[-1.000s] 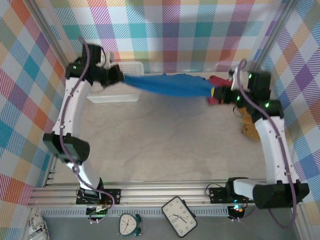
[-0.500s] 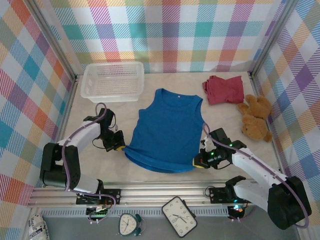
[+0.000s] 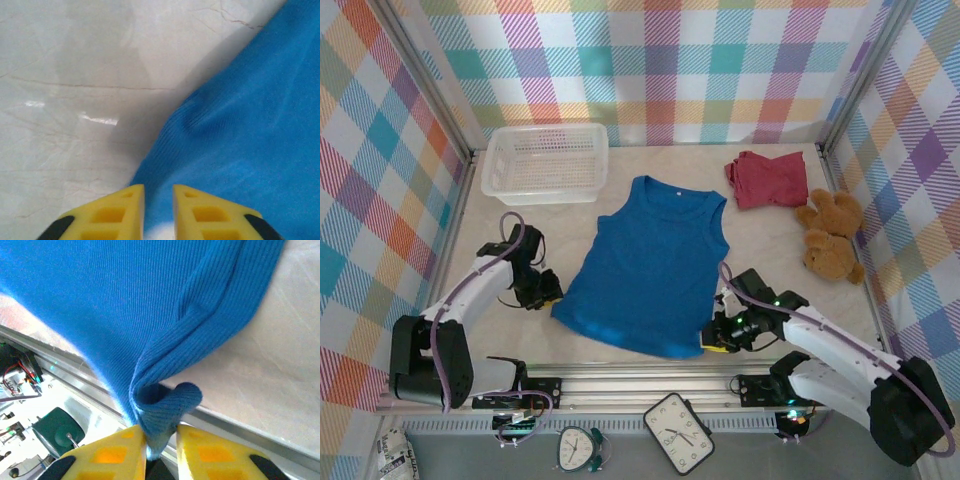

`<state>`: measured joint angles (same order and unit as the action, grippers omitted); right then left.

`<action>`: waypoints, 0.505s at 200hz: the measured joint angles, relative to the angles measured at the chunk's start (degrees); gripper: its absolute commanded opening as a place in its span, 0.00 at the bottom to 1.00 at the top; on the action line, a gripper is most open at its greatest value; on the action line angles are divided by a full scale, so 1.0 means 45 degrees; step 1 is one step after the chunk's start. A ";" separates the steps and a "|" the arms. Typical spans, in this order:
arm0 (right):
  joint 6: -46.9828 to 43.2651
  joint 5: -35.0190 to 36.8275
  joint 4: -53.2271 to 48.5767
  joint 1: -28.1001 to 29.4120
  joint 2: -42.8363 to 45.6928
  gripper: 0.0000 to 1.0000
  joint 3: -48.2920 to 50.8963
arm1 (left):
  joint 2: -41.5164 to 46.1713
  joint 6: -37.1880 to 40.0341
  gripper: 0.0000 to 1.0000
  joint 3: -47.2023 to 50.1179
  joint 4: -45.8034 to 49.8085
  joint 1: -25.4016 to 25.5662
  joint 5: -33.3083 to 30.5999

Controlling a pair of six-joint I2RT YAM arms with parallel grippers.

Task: Fold and stack the tank tops

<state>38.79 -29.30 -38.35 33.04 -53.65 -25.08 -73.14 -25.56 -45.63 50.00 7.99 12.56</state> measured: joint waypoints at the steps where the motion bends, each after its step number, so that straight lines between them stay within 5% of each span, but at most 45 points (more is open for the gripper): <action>1: -0.0010 0.0015 -0.0087 0.0000 0.0044 0.29 -0.0024 | 0.0019 0.0015 0.28 -0.0005 0.0024 0.0000 -0.0019; 50: -0.0627 0.0719 -0.1695 0.0000 0.0355 0.43 -0.2633 | 0.0801 -0.0019 0.29 -0.0971 0.0801 0.0010 0.0112; 101: -0.2147 0.1409 0.1632 -0.0029 -0.4507 0.48 -0.4556 | -0.1166 -0.0860 0.27 -0.0952 -0.1234 0.1909 0.1146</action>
<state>29.12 -22.96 -31.00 32.91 -73.93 -45.58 -78.39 -29.43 -49.91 44.45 16.58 17.72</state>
